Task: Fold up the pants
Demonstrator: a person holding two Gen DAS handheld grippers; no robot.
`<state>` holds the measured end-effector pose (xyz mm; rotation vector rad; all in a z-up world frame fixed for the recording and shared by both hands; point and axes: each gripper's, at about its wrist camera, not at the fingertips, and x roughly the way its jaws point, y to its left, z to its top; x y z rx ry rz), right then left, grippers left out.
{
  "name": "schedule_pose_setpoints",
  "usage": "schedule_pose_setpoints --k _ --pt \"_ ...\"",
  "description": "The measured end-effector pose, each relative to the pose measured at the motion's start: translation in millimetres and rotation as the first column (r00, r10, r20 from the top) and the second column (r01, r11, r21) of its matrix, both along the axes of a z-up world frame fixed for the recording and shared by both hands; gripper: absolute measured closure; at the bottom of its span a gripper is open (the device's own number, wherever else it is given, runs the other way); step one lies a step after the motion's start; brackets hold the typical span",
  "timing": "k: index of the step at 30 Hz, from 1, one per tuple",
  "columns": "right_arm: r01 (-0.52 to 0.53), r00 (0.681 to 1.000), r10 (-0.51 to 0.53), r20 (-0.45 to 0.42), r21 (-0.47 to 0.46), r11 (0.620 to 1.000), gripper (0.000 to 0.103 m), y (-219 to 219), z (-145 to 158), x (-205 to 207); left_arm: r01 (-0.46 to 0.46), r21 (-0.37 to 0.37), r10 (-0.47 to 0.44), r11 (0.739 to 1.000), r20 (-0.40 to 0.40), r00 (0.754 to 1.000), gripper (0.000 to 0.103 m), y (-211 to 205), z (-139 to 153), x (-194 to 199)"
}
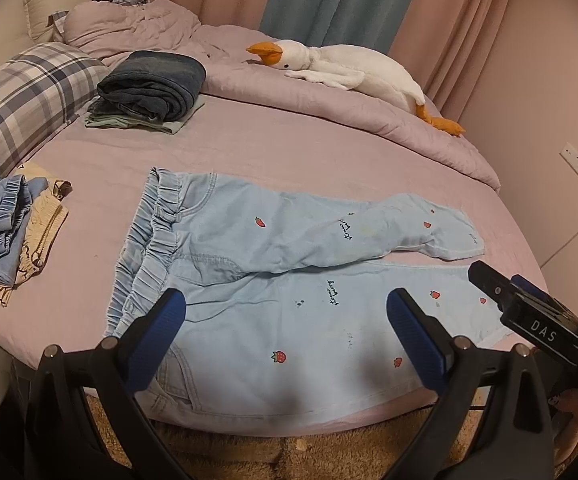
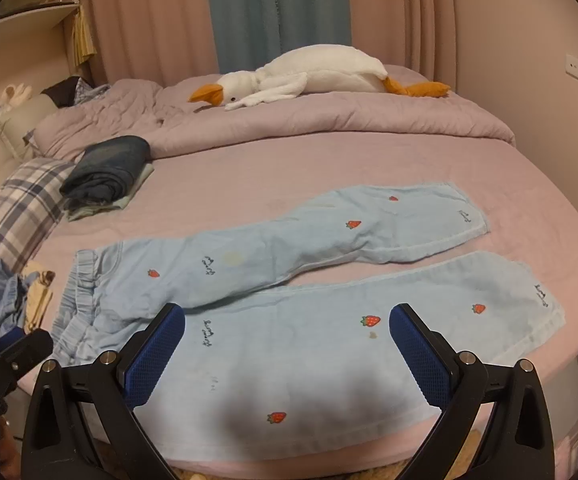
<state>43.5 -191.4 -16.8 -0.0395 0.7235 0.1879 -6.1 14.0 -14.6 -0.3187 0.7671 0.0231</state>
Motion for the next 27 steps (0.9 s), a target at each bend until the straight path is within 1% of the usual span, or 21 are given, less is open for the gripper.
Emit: schedule_pose_setpoints --k 10,15,27 --pt "-0.011 1.0 0.011 0.015 0.02 1.0 0.001 -2.5 3.6 -0.5 -0.002 -0.006 0.002 1.0 0.003 1.0 0.003 1.7 1.3 0.1" --pt "-0.007 1.0 0.006 0.013 0.024 1.0 0.001 -2.5 2.7 -0.3 0.006 -0.022 -0.006 1.0 0.013 1.0 0.003 1.9 4.1 -1.6" --pt "0.019 1.0 -0.019 0.014 0.032 0.999 0.001 -9.4 3.4 -1.0 0.032 -0.01 -0.032 0.999 0.014 0.999 0.004 -3.9 6.6 4.5"
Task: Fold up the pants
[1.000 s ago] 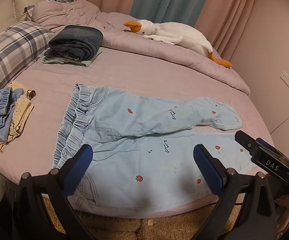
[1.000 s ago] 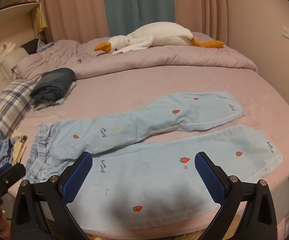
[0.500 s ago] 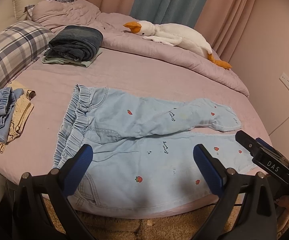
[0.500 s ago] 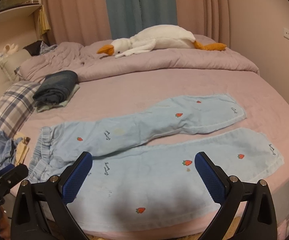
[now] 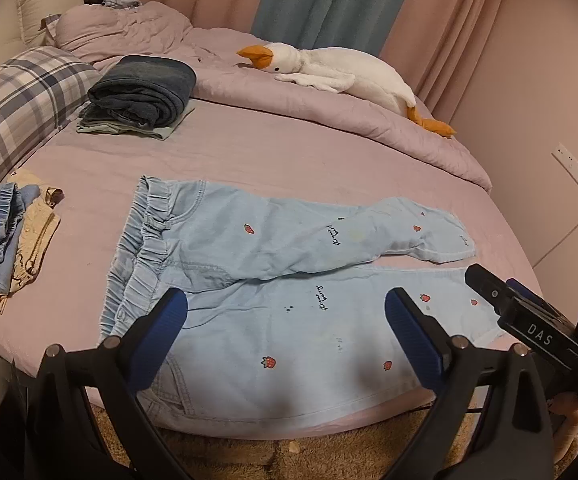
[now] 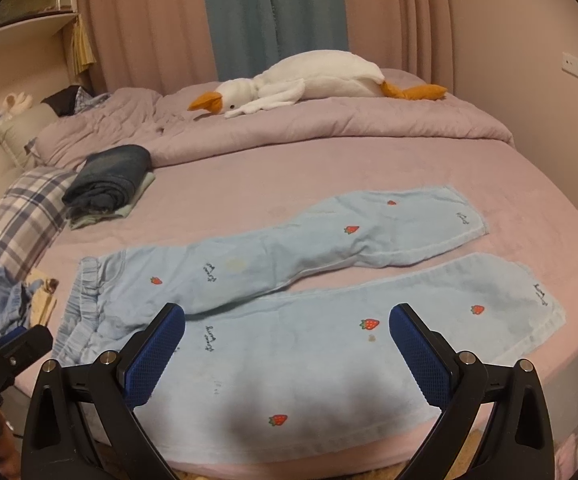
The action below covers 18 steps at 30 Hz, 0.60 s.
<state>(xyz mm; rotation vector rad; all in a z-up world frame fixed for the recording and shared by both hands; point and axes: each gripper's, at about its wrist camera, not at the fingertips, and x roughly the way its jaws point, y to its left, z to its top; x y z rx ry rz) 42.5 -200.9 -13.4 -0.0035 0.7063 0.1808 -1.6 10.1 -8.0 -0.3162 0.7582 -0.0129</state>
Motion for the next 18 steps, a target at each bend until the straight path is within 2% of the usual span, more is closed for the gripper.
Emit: schedule_pose_setpoints --k 18 --pt "0.056 0.998 -0.056 -0.013 0.018 0.998 0.001 -14 3 0 0.019 0.005 -0.019 1.0 -0.014 1.0 0.005 -4 -2 9"
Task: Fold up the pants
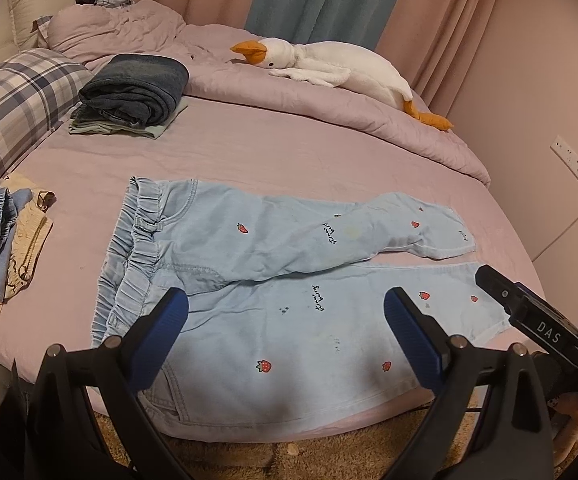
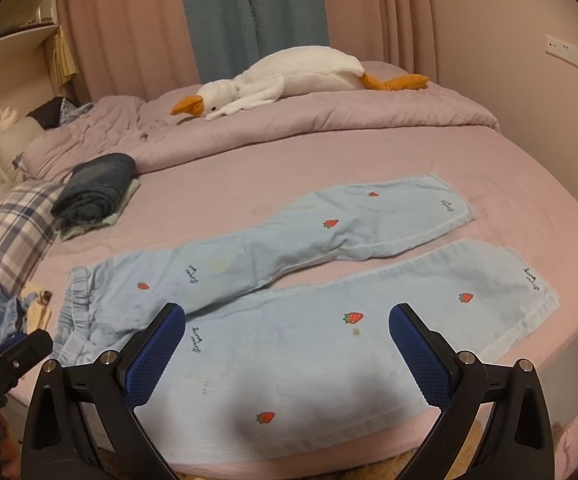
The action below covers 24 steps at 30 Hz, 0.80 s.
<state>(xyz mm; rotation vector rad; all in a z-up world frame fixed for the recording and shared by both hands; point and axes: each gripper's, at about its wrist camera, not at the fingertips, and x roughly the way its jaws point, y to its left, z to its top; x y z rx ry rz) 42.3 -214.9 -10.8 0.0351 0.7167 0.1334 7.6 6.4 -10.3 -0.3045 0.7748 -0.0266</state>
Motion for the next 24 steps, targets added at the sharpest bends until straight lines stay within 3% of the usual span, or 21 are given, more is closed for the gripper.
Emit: schedule_pose_setpoints --k 24 --pt "0.049 0.999 -0.049 -0.001 0.0 0.999 0.001 -13 2 0 0.01 -0.015 -0.01 1.0 -0.003 1.0 0.007 -3 1 11"
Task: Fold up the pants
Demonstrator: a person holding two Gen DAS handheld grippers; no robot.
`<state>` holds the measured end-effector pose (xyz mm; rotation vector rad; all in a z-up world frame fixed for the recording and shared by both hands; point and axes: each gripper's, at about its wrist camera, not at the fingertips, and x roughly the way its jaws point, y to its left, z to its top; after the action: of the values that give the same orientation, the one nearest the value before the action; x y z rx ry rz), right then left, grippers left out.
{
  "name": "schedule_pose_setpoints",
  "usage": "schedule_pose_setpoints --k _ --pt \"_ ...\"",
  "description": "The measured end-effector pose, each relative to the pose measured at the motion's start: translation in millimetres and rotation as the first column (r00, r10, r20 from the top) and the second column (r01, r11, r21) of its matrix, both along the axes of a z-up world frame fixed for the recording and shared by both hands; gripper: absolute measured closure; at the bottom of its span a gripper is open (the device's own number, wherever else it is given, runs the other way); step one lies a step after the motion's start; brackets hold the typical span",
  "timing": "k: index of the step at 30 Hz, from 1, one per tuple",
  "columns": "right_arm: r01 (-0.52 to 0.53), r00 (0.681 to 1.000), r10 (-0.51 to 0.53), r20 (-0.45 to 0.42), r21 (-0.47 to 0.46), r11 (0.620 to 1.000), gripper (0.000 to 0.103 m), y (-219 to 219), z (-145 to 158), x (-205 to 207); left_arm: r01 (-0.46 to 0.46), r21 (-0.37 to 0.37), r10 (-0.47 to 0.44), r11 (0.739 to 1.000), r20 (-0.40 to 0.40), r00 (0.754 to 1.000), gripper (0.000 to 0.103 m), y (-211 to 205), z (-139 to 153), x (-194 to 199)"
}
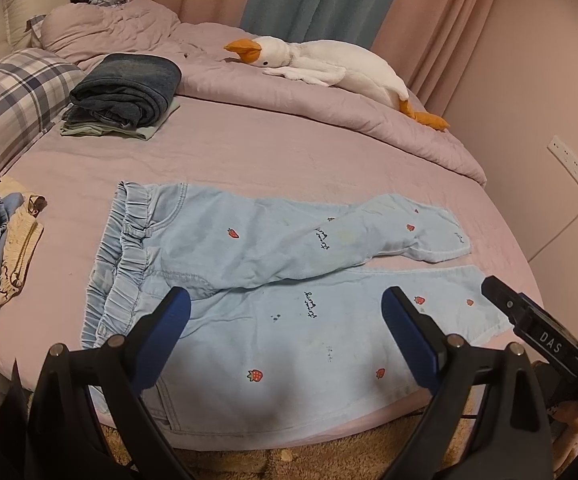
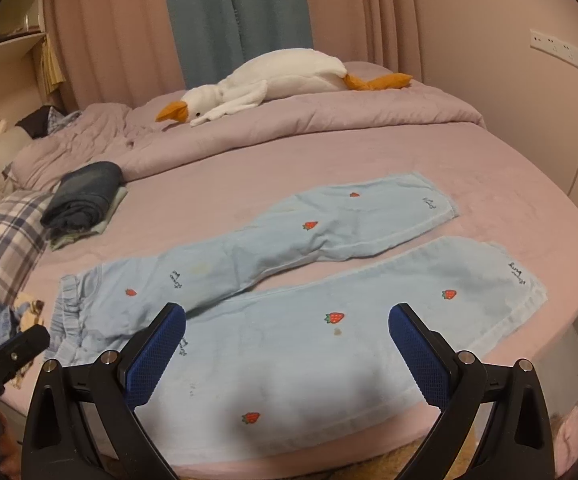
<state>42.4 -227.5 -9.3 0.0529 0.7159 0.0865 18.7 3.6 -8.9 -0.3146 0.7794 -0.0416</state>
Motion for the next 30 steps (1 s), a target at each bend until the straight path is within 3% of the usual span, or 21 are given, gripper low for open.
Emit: schedule_pose_setpoints --k 8,21,23,25,30 --pt "0.022 1.0 -0.021 -0.007 0.008 1.0 0.001 -7 -1 2 -0.008 -0.012 0.008 1.0 -0.006 1.0 0.007 3 0 9" --pt "0.05 0.998 -0.049 -0.032 0.037 0.998 0.001 -16 2 28 -0.026 -0.132 0.018 0.991 -0.065 0.998 0.012 21 2 68" --pt "0.045 0.998 -0.043 -0.042 0.025 0.999 0.001 -15 3 40 -0.039 -0.153 0.026 0.987 -0.085 0.996 0.015 27 -4 83" --pt "0.017 0.998 -0.015 -0.06 0.03 0.999 0.001 -14 6 61 -0.059 -0.16 0.041 0.985 -0.115 0.993 0.028 33 -11 97" --pt "0.032 0.983 -0.006 -0.183 0.143 0.989 0.001 -26 5 141 -0.147 -0.178 0.106 0.973 -0.22 0.97 0.051 59 -46 135"
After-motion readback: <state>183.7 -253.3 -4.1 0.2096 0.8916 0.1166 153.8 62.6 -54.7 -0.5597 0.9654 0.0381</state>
